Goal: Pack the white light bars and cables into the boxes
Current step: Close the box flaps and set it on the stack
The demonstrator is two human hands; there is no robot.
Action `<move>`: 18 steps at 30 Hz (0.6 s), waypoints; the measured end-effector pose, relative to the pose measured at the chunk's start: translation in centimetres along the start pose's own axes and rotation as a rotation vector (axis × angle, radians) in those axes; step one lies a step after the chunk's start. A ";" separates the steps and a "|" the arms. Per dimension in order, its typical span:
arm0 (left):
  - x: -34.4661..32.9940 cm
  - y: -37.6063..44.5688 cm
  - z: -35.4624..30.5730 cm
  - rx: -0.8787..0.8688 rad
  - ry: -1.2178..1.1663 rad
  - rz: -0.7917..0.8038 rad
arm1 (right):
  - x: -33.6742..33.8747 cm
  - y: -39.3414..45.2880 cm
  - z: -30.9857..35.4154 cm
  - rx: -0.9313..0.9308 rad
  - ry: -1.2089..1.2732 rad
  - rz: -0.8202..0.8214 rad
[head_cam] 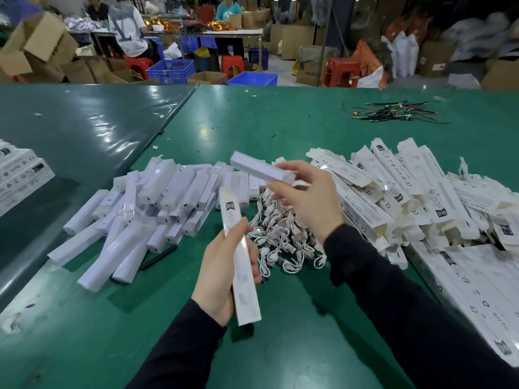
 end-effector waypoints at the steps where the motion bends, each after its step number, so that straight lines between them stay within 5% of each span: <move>1: -0.3 -0.2 0.2 0.021 0.005 0.049 | 1.2 -1.1 -0.1 -0.086 0.175 0.021; 4: -1.4 -0.7 1.0 0.132 0.055 0.184 | 4.4 -3.9 -1.1 -0.363 0.589 0.071; 8: -3.3 0.5 1.7 0.199 0.214 0.317 | 8.0 -6.5 -2.3 -0.526 0.763 0.013; 16: -4.1 -1.7 2.0 0.059 0.285 0.688 | 10.8 -7.2 -0.9 -0.344 0.582 -0.041; 18: -3.9 -1.7 2.0 0.028 0.327 0.704 | 10.5 -7.1 -0.6 -0.304 0.731 0.024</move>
Point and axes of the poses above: each hand's wrist, its own y-axis towards the middle knuckle, its own x-axis out of the back of the hand, z = x × y, the point moved 5 cm from there along y, towards the middle knuckle
